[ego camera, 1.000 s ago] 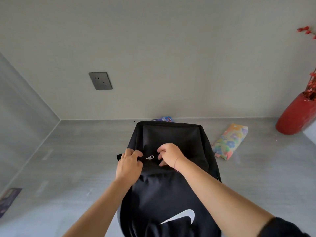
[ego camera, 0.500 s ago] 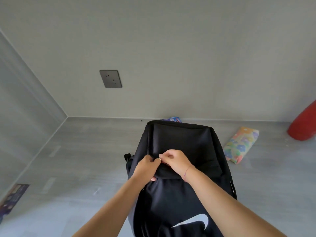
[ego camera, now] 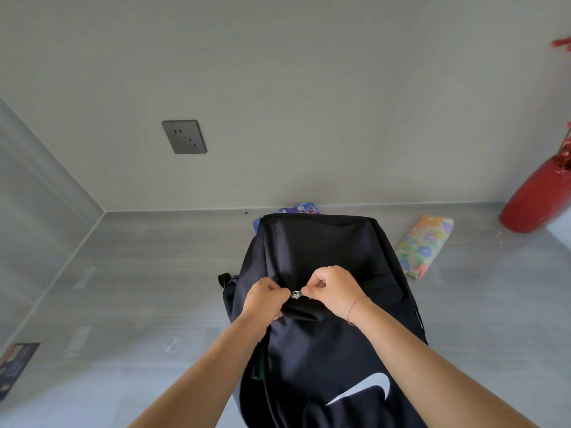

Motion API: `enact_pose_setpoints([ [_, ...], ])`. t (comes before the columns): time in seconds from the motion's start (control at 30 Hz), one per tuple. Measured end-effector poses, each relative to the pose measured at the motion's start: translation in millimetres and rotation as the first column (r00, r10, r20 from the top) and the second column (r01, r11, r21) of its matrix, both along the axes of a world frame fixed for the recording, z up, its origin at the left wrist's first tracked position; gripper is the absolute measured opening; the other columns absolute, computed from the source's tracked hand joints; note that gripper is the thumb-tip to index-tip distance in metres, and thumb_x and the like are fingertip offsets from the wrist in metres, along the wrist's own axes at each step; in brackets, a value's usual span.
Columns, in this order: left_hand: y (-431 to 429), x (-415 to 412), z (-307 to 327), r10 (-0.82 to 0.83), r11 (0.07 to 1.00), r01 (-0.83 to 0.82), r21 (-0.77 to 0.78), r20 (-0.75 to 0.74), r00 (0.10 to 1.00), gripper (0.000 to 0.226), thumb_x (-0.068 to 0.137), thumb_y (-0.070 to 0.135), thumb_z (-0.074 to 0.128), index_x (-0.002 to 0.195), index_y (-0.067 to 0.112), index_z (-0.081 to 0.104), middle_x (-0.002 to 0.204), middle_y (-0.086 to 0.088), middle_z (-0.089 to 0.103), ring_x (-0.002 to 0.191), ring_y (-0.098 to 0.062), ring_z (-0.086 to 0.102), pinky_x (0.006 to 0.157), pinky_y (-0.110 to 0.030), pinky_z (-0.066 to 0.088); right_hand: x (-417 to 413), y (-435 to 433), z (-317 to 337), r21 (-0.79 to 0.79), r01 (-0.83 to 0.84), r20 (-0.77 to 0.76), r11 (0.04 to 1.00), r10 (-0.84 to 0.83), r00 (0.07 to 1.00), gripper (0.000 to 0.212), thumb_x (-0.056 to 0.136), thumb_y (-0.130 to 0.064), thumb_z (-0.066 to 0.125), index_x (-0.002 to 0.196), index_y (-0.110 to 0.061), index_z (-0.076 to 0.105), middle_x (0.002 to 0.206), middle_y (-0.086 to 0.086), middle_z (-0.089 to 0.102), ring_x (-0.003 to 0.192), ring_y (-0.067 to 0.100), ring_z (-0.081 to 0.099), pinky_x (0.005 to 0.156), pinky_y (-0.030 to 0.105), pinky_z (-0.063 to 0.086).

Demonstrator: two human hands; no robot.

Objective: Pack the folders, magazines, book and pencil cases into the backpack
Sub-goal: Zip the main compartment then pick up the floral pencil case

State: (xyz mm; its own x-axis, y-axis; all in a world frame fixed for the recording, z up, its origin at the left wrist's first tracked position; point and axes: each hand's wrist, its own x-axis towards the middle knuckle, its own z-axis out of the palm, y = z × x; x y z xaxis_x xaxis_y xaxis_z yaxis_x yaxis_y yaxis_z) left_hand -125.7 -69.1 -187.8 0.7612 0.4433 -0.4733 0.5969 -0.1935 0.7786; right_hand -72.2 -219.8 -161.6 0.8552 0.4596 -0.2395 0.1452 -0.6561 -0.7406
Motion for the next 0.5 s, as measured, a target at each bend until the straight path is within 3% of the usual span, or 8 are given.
enact_pose_setpoints([
  [0.13, 5.8, -0.1, 2.8, 0.004, 0.993, -0.003, -0.118, 0.012, 1.000, 0.002, 0.078, 0.008, 0.054, 0.077, 0.009, 0.055, 0.059, -0.007, 0.057, 0.051, -0.018, 0.054, 0.054, -0.027, 0.047, -1.0, 0.8, 8.5, 0.293, 0.017, -0.179, 0.956, 0.037, 0.983, 0.009, 0.082, -0.012, 0.064, 0.074, -0.013, 0.068, 0.062, 0.000, 0.070, 0.054, 0.003, 0.060, 0.059, 0.015, 0.049],
  [0.2, 8.0, -1.1, 3.0, -0.013, 0.991, 0.017, -0.129, 0.030, 0.999, 0.004, 0.082, 0.008, 0.054, 0.078, 0.008, 0.055, 0.063, -0.007, 0.058, 0.053, -0.018, 0.056, 0.054, -0.027, 0.048, -1.1, 4.6, 9.8, 0.360, 0.082, -0.276, 0.929, 0.022, 0.961, 0.009, 0.081, -0.008, 0.063, 0.075, -0.009, 0.068, 0.064, 0.003, 0.071, 0.053, 0.003, 0.061, 0.054, 0.010, 0.047],
  [0.33, 7.0, -5.1, 4.1, -0.026, 0.998, 0.029, -0.059, 0.040, 0.999, 0.004, 0.082, 0.010, 0.055, 0.079, 0.008, 0.057, 0.060, -0.005, 0.061, 0.052, -0.016, 0.058, 0.055, -0.025, 0.049, -2.2, 12.4, 6.3, 0.343, 0.165, -0.369, 0.925, -0.029, 0.929, 0.014, 0.080, -0.003, 0.060, 0.069, -0.011, 0.063, 0.063, 0.003, 0.067, 0.049, 0.002, 0.056, 0.045, 0.006, 0.039],
  [0.5, 3.1, -7.6, 9.2, 0.014, 0.999, -0.017, 0.047, 0.061, 0.998, 0.007, 0.080, 0.015, 0.058, 0.077, 0.010, 0.055, 0.058, -0.004, 0.062, 0.046, -0.013, 0.056, 0.048, -0.020, 0.045, -0.8, 9.2, 2.4, 0.315, 0.166, -0.348, 0.934, -0.049, 0.936, 0.018, 0.073, 0.003, 0.064, 0.067, -0.013, 0.068, 0.062, 0.000, 0.066, 0.054, 0.003, 0.055, 0.051, 0.008, 0.042],
])
